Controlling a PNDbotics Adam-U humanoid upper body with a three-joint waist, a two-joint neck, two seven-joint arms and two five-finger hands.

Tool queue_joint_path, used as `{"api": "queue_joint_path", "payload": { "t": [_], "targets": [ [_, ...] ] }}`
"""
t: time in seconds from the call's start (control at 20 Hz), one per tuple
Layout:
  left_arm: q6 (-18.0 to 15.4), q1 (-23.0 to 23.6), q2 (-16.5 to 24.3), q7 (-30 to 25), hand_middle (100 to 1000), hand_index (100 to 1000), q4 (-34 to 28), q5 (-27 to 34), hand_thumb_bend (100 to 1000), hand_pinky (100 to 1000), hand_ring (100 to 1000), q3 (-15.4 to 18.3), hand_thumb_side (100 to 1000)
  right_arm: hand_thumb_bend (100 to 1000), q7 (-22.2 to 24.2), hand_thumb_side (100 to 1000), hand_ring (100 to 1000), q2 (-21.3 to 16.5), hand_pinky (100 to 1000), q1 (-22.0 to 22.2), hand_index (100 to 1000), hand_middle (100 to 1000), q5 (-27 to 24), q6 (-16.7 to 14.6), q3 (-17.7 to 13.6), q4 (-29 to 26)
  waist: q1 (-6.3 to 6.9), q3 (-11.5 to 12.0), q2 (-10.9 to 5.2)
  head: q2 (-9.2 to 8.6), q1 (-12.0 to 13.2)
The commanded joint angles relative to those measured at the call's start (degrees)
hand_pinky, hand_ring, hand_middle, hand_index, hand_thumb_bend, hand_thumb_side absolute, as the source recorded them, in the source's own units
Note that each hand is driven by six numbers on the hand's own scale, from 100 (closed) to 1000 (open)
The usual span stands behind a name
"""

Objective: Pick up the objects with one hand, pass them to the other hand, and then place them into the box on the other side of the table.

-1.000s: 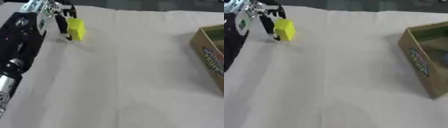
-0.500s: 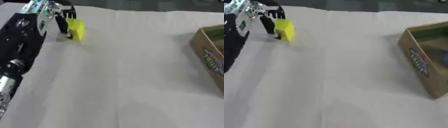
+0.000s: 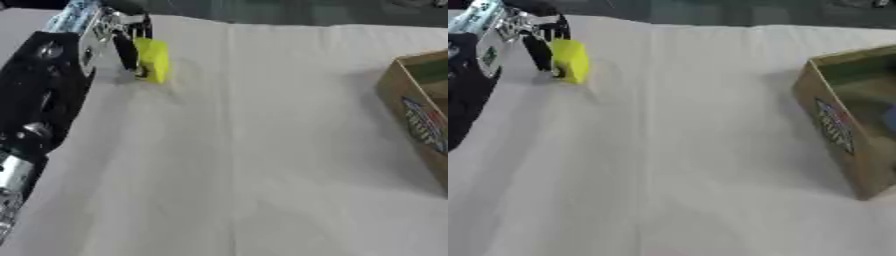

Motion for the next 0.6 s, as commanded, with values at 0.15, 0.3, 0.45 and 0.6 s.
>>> {"api": "queue_joint_path", "payload": {
  "t": [0.15, 0.3, 0.45, 0.6],
  "targets": [
    [-0.56, -1.04, 0.81, 2.43, 531, 619, -1.56, 1.19, 376, 702, 630, 0.31, 100, 100, 0.13, 505, 848, -1.59, 1000, 0.26, 905, 862, -0.37, -0.19, -1.04, -0.14, -0.59, -0.08, -0.79, -0.14, -0.44],
    [-1.01, -0.96, 1.29, 3.53, 509, 595, -2.71, 4.07, 355, 693, 611, 0.05, 100, 100, 0.08, 502, 848, -1.9, 1000, 0.71, 905, 862, -0.75, -0.22, -1.13, -0.01, -0.5, 0.18, -1.56, 0.28, -0.99],
    [-1.65, -0.88, 1.84, 4.33, 494, 579, -4.3, 7.08, 320, 683, 596, -0.61, 100, 100, 0.07, 498, 848, -2.43, 1000, 1.27, 905, 862, -1.31, -0.25, -1.15, 0.13, -0.3, 0.52, -2.71, 0.79, -1.36],
    [-2.84, -0.56, 2.84, 4.2, 487, 571, -6.67, 11.11, 301, 682, 591, -1.88, 100, 100, -0.01, 492, 848, -3.09, 1000, 1.98, 904, 862, -1.95, -0.36, -1.21, 0.21, -0.12, 0.95, -3.92, 1.52, -2.04]
  ]
}}
